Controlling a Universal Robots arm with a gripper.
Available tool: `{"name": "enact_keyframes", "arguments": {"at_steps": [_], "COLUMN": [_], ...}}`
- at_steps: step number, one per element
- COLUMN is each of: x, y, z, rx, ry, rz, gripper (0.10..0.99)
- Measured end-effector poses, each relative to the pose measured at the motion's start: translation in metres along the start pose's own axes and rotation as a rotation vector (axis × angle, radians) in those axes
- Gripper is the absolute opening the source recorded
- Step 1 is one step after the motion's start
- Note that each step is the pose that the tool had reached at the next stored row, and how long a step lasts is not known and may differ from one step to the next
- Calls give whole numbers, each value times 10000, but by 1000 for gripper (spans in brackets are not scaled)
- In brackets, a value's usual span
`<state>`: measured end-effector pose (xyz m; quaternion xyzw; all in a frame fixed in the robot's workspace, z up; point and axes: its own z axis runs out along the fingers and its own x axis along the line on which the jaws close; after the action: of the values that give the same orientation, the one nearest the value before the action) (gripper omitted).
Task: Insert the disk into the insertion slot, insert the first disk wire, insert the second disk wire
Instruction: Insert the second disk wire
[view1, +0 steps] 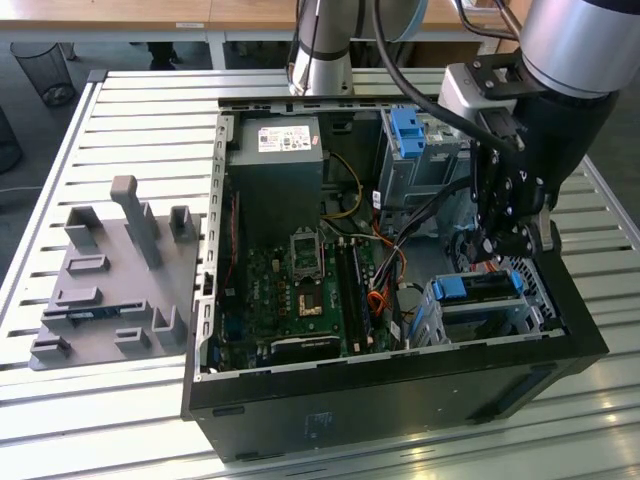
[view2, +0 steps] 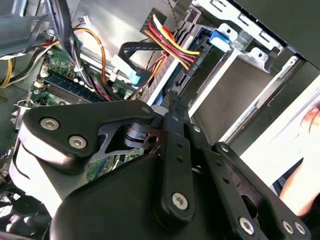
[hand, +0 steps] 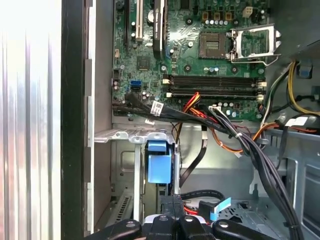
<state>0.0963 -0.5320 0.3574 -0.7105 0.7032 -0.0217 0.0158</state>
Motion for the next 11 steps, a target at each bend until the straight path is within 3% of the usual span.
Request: {"name": "enact_keyframes", "arguments": {"at_steps": [11], "x": [-192], "y": [45], "z": [-53], "rx": [0], "ry": [-6], "rz": [3], "gripper": [106]}}
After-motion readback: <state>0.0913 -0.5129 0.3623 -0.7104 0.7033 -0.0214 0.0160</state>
